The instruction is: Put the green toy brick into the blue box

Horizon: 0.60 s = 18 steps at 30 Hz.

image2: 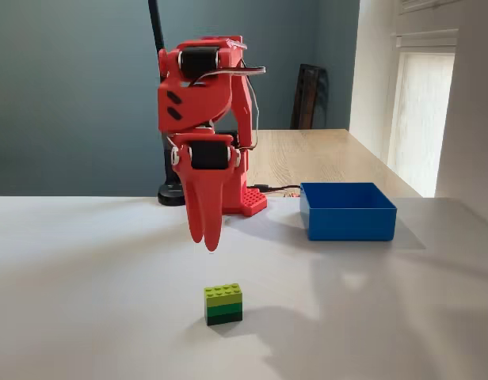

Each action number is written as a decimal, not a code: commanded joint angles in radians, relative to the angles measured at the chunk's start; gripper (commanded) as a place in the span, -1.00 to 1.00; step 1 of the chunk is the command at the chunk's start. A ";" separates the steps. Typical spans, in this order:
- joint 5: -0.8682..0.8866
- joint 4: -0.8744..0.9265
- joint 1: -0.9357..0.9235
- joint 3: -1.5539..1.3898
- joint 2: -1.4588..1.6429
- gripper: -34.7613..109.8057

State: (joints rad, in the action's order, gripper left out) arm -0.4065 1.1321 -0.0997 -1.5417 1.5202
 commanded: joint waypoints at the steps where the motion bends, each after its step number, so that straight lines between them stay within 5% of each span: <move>1: -0.035 0.017 -0.017 0.086 -0.029 -0.14; 18: -0.072 0.015 0.032 0.282 -0.313 -0.19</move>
State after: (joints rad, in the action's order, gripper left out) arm -0.4679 1.1321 -0.0721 -1.3392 1.1919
